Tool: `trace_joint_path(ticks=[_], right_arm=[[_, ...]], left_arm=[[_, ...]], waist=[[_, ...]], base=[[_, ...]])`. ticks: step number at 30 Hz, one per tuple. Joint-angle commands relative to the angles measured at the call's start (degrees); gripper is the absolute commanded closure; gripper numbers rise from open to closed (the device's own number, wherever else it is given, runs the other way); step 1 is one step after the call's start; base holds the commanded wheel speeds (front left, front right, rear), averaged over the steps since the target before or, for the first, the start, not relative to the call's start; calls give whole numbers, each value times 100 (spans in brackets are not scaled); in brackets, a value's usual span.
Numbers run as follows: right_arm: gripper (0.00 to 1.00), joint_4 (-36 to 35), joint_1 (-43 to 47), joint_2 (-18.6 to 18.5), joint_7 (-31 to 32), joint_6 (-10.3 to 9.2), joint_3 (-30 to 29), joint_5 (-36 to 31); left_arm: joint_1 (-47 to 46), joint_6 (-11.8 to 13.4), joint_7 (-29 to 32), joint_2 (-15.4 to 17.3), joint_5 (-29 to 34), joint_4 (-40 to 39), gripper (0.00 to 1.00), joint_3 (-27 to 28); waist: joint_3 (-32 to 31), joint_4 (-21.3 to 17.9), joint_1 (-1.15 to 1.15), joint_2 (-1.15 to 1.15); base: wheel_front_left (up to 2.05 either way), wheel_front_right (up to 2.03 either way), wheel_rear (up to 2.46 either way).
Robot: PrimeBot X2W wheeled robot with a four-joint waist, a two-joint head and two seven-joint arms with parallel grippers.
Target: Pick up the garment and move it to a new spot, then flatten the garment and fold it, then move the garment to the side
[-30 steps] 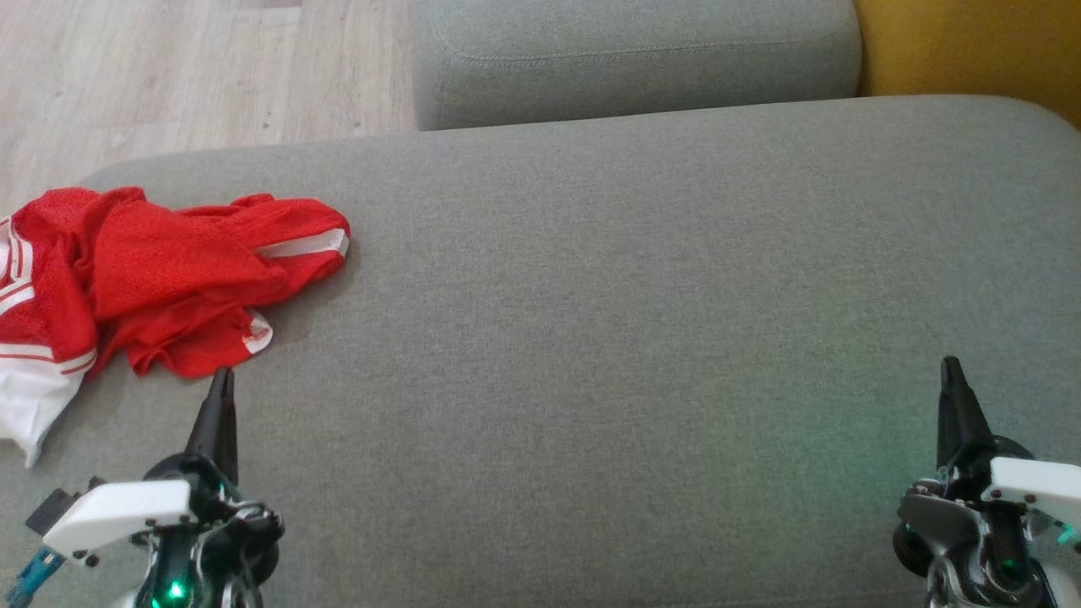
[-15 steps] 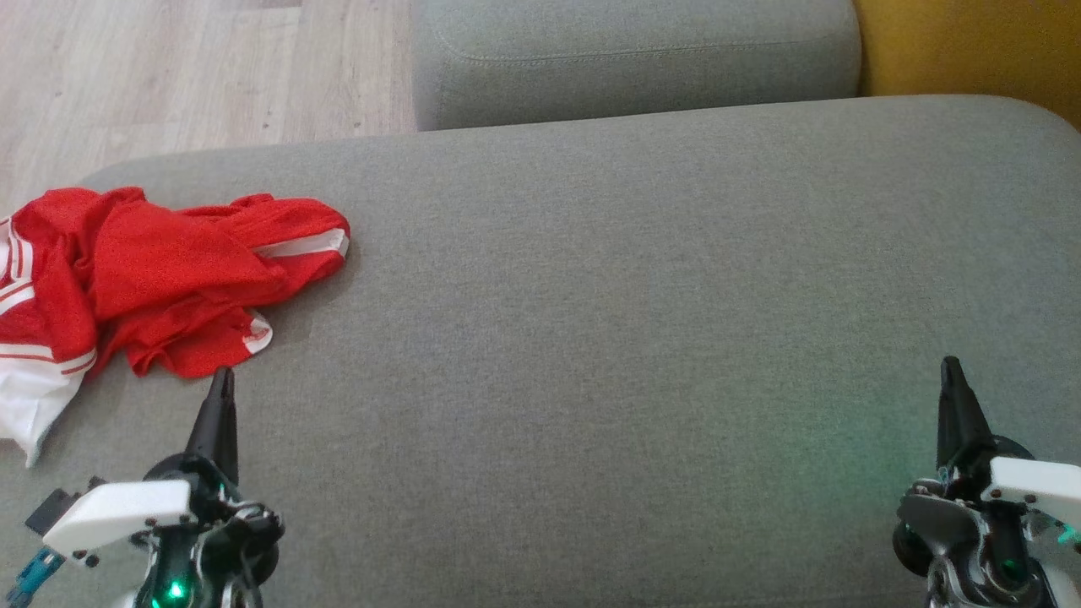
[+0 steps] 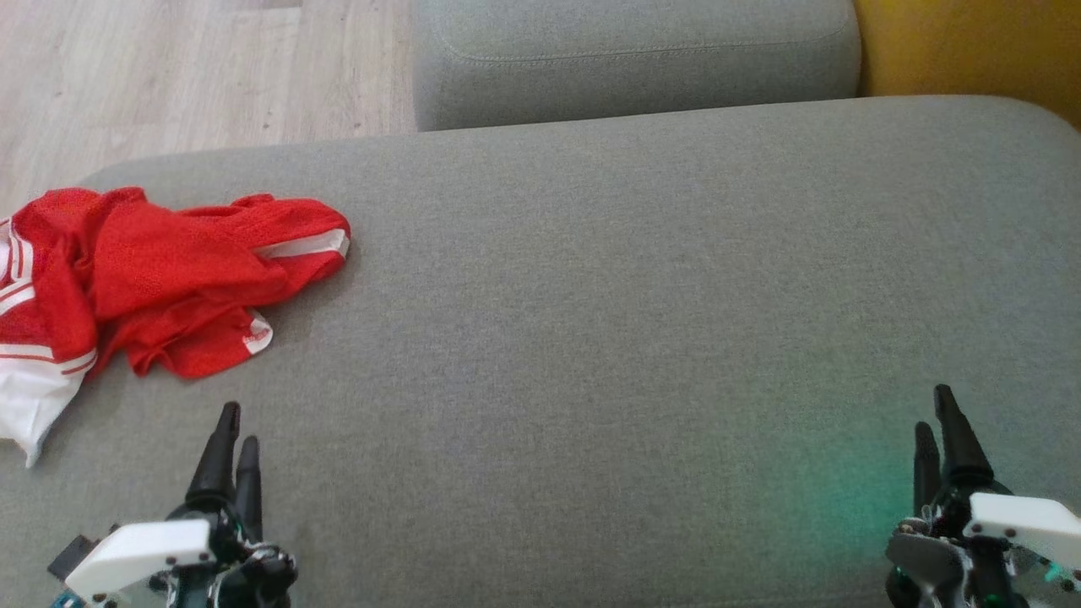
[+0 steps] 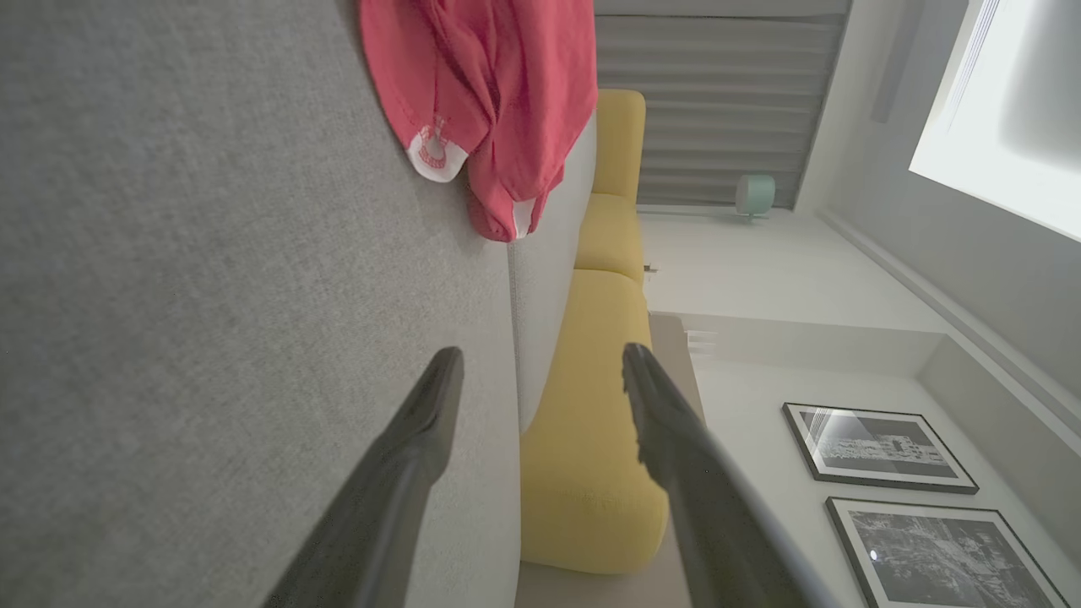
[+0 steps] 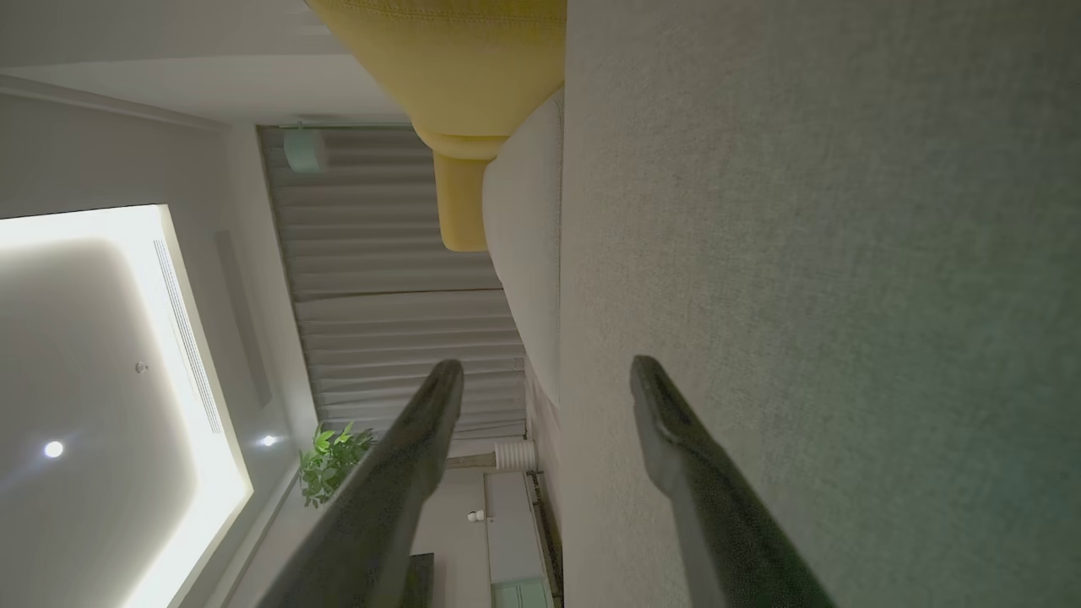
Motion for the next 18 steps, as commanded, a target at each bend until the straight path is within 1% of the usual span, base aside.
trace_joint_path(ticks=[1, 9, 18], right_arm=[[0, -234, -196, -22, -74, 0, 54, -107], [0, -299, -205, -53, -205, -1, 177, -468], [0, -481, -222, -72, -358, -1, 303, -1364]], left_arm=[[-260, 2, -65, 54, 72, -216, 0, -50], [-248, 36, -183, 58, 230, -264, 0, -113], [-239, 112, -334, 63, 736, -337, 0, -169]], waist=[[-1, 2, 0, 0], [-3, 10, 0, 0], [-8, 24, 0, 0]], base=[[0, 0, 0], [0, 0, 0], [0, 0, 0]])
